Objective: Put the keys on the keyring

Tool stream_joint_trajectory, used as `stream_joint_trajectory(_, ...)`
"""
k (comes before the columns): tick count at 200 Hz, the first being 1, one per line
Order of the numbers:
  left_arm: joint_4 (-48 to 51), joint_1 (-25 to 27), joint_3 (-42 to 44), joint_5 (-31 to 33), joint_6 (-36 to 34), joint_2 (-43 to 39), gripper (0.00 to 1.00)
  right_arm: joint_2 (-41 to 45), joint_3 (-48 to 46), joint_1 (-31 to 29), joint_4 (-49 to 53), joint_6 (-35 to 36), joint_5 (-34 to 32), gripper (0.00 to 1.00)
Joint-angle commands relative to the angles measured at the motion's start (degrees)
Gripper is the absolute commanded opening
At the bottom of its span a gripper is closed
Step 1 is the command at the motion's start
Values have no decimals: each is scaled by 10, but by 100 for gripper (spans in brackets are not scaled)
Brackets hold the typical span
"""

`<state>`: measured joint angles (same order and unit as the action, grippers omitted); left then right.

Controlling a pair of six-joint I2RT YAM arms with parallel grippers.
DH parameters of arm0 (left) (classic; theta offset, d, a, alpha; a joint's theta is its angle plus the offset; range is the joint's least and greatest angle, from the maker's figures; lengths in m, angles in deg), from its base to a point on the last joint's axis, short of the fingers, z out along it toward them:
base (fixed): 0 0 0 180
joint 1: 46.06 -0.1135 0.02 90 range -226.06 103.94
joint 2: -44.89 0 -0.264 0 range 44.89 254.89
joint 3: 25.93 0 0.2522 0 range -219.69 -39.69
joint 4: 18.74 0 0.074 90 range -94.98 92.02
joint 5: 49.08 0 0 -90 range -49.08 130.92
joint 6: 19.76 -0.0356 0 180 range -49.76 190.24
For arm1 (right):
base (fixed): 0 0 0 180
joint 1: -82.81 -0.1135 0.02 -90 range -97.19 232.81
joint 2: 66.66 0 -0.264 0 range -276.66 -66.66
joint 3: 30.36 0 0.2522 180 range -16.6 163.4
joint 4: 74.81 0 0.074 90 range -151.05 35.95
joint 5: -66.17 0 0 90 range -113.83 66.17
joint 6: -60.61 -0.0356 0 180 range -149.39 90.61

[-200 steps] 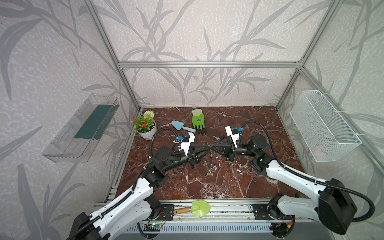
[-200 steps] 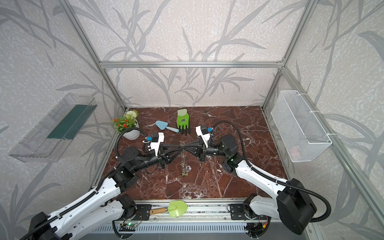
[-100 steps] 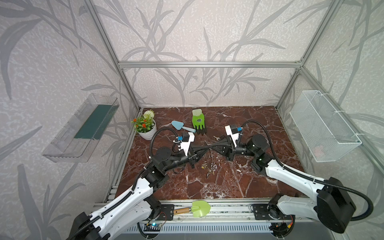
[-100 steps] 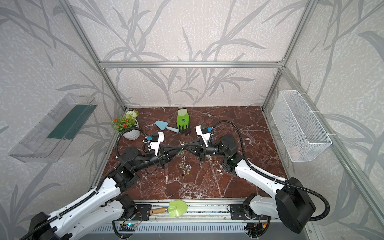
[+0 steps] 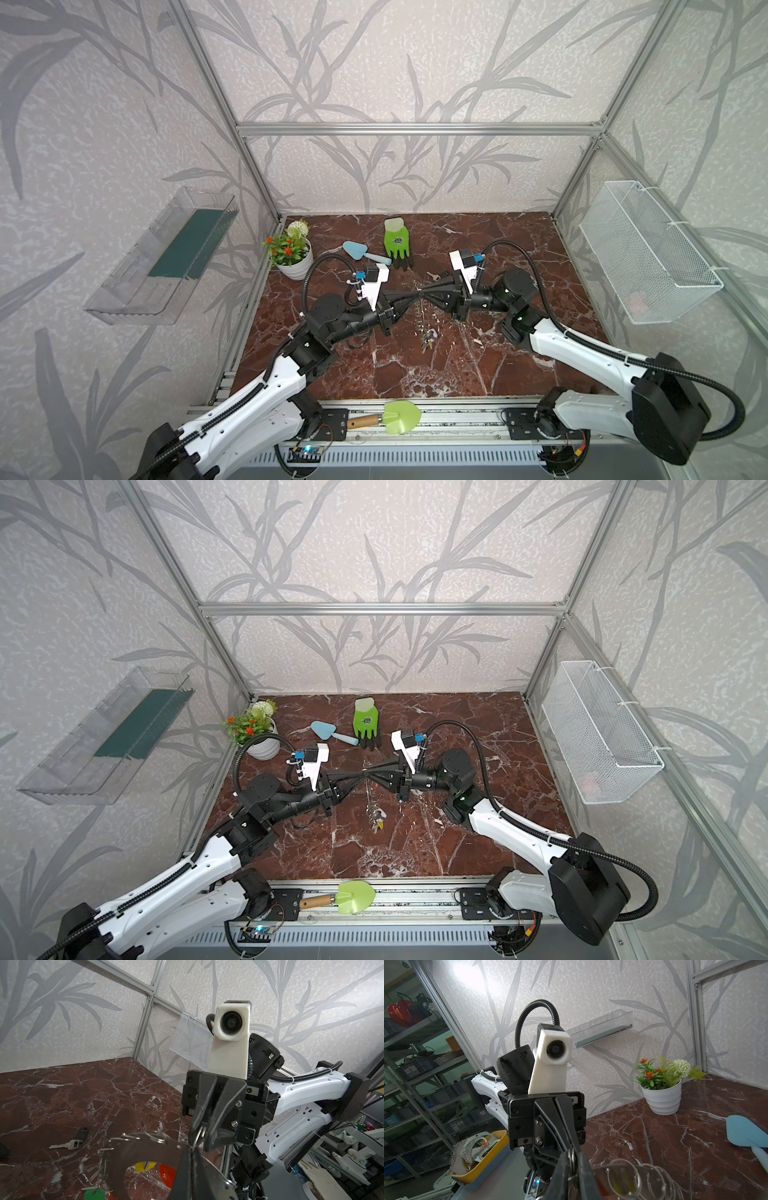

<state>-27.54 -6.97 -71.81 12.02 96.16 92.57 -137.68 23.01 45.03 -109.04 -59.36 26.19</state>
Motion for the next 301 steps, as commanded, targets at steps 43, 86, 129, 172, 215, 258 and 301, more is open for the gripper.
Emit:
stream_joint_trajectory(43, 51, 2, -28, 31, -35, -27, 0, -3, 13, -4, -33, -11, 36, 18)
stream_joint_trajectory(86, 46, 2, -26, 30, -35, -32, 0, -9, 13, -4, -30, -9, 40, 31)
stream_joint_trajectory(129, 66, 2, -31, 28, -41, -44, 0, -5, 12, -4, -12, 5, 33, 41)
stream_joint_trajectory(172, 73, 2, -34, 25, -41, -52, 0, -9, 13, -5, -4, 11, 28, 38)
stream_joint_trajectory(215, 74, 2, -37, 16, -41, -53, 0, -13, 18, -5, 6, 17, 24, 34)
stream_joint_trajectory(258, 76, 2, -38, 12, -40, -50, 0, -19, 20, -6, 7, 18, 22, 24)
stream_joint_trajectory(301, 74, 2, -37, 7, -39, -48, 0, -22, 21, -7, 7, 18, 19, 13)
